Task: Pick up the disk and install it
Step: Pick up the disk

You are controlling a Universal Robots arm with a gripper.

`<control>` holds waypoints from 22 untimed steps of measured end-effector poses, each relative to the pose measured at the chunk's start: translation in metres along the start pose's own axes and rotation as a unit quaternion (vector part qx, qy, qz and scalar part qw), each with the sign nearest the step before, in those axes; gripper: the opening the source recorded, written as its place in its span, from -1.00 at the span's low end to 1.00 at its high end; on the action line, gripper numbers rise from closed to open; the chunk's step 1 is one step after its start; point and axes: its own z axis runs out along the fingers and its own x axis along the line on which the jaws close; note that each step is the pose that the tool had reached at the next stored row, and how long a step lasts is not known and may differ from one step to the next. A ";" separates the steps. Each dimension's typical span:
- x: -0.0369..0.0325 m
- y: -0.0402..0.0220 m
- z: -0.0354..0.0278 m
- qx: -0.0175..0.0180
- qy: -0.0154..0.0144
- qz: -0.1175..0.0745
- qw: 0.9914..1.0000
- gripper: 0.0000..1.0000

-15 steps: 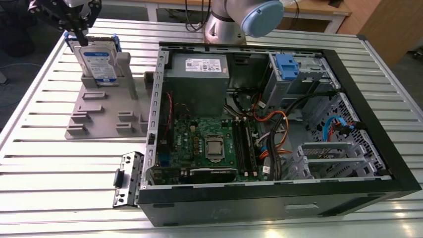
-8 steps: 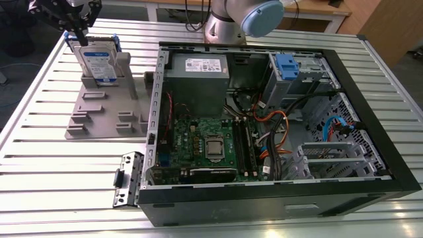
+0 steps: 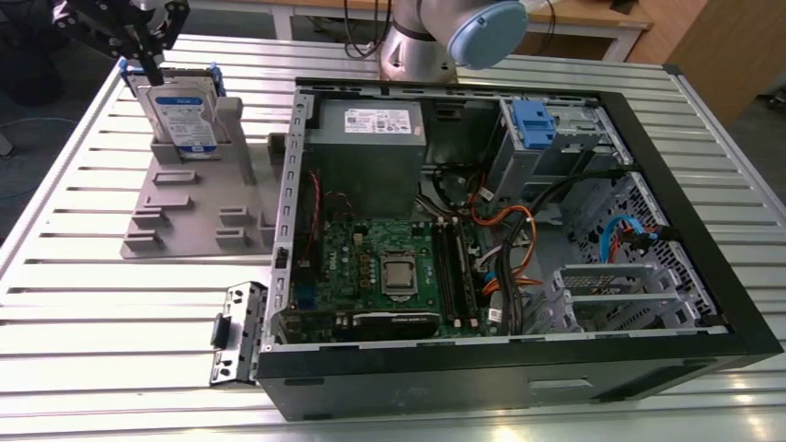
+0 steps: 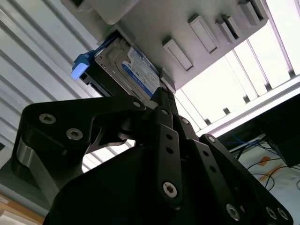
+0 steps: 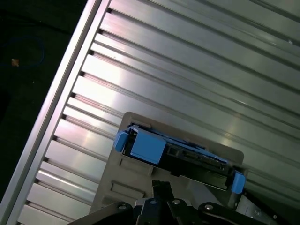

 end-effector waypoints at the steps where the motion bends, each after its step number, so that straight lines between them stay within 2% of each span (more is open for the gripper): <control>1: 0.0000 0.0000 0.0000 0.000 0.000 -0.004 1.000 -0.80; 6: 0.0000 0.0000 0.0000 -0.001 0.000 -0.024 1.000 -0.80; 12: 0.0000 0.0000 0.0000 -0.001 0.001 -0.046 0.999 -0.80; 22: 0.0000 0.0000 0.0000 -0.002 0.001 -0.083 0.997 -0.80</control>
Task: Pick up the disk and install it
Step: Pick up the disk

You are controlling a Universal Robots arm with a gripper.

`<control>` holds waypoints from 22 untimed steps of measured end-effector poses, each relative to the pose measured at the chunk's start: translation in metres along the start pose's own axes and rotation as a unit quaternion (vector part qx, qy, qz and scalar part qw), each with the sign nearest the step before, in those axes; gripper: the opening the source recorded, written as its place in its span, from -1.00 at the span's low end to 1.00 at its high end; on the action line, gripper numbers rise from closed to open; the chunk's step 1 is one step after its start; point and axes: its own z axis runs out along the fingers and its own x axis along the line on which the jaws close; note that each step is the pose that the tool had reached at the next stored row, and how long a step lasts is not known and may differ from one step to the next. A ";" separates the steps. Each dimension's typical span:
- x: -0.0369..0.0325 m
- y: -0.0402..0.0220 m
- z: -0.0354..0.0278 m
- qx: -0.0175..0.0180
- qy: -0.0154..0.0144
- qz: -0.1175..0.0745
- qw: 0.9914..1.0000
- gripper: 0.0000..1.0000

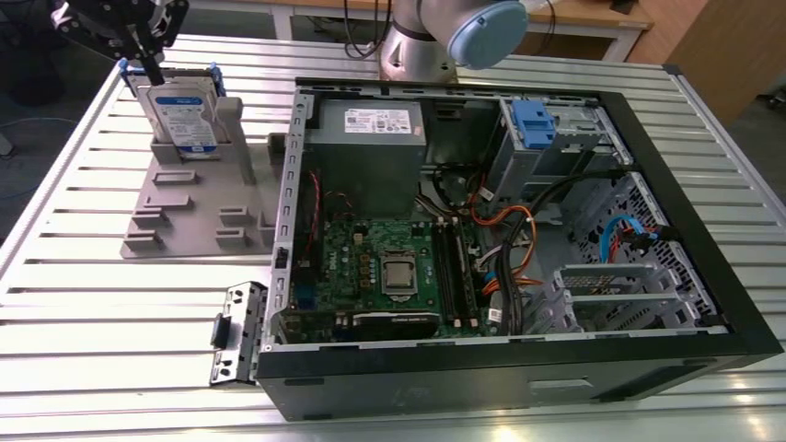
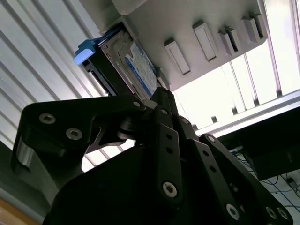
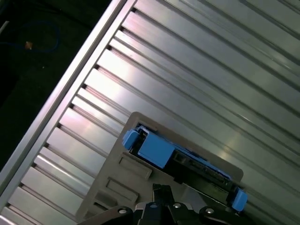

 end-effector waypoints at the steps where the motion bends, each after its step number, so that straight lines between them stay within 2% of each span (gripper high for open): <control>1: 0.0000 0.0000 0.0000 0.000 0.000 -0.004 1.000 -0.80; 6: 0.0000 0.0000 0.0000 -0.001 0.000 -0.022 1.000 -0.80; 12: 0.0000 0.0000 0.0000 -0.001 0.001 -0.045 0.999 -0.80; 17: 0.0000 0.0000 0.0000 -0.002 0.001 -0.063 0.998 -0.80; 22: 0.0000 0.0000 0.0000 -0.002 0.001 -0.081 0.997 -0.80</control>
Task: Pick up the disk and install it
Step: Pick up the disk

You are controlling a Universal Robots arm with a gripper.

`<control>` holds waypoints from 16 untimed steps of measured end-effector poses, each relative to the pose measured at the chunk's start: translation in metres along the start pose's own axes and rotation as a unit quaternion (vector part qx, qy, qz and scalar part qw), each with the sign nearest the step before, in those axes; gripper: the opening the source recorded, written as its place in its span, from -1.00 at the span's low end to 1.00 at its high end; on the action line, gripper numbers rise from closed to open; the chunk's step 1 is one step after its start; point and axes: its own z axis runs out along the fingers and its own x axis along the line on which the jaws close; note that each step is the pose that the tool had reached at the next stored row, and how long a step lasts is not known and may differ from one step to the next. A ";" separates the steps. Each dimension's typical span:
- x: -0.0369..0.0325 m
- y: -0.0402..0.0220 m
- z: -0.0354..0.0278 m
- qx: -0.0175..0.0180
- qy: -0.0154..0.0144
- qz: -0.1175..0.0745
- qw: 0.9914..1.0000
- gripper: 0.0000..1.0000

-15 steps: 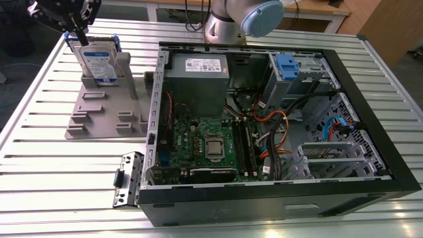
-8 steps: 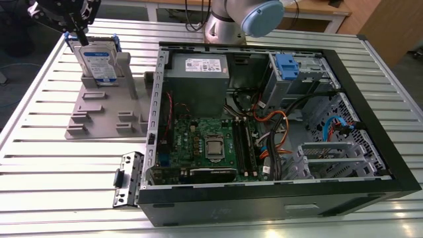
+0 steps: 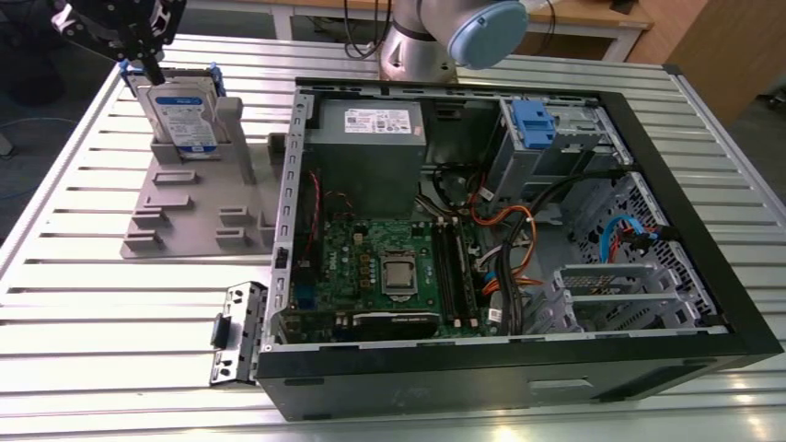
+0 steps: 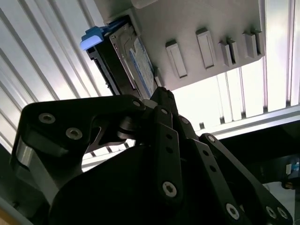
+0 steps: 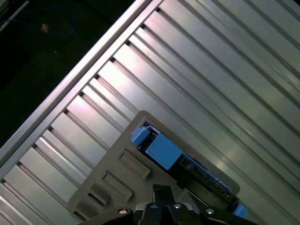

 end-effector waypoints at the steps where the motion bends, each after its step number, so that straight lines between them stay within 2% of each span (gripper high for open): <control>1: 0.0000 0.0000 0.0000 0.000 0.000 -0.004 1.000 -0.80; 8: 0.0000 0.0000 0.0000 -0.001 0.000 -0.032 0.999 -0.80; 16: 0.0000 0.0000 0.0000 -0.002 0.001 -0.061 0.998 -0.80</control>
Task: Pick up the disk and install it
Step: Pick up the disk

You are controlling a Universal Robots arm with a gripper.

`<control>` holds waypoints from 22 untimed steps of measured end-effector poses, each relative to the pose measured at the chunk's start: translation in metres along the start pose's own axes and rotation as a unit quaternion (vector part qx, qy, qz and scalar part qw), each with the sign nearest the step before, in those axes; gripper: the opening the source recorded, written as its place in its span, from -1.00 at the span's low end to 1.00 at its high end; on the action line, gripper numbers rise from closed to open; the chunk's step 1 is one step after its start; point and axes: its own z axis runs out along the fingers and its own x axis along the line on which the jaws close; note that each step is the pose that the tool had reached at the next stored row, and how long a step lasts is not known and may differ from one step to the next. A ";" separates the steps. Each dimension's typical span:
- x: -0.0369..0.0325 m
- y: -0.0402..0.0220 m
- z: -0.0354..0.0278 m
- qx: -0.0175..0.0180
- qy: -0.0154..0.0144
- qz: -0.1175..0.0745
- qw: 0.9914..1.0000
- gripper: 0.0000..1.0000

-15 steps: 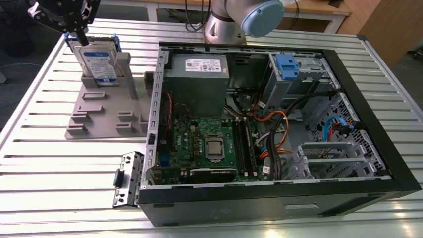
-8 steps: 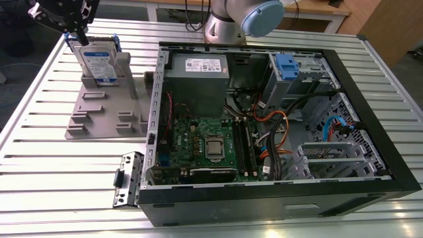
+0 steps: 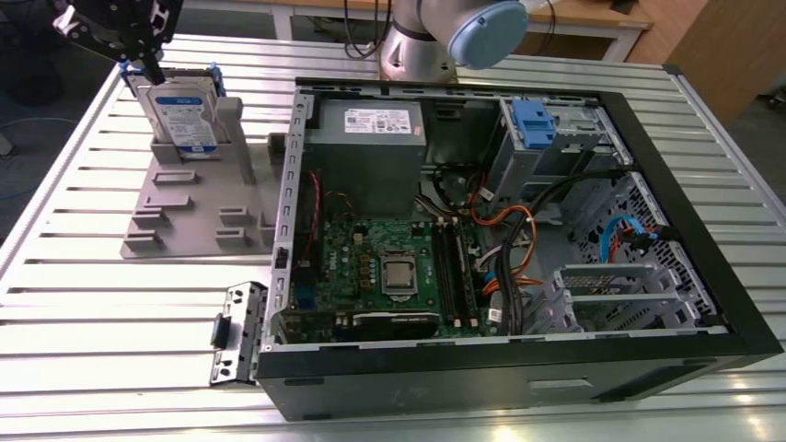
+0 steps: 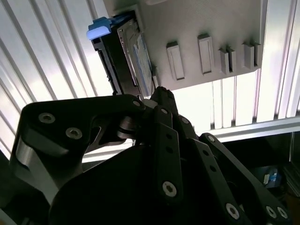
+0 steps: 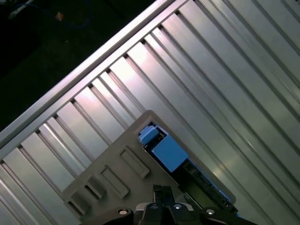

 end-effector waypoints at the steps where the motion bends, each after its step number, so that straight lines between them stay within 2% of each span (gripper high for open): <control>1: 0.0000 0.0000 0.0000 0.000 0.000 -0.004 1.000 -0.80; 11: 0.0000 0.0000 0.0000 -0.001 0.001 -0.040 0.999 -0.80; 16: 0.0000 0.0000 0.0000 -0.002 0.001 -0.058 0.998 -0.80; 22: 0.0000 0.0000 0.0000 -0.002 0.001 -0.080 0.997 -0.80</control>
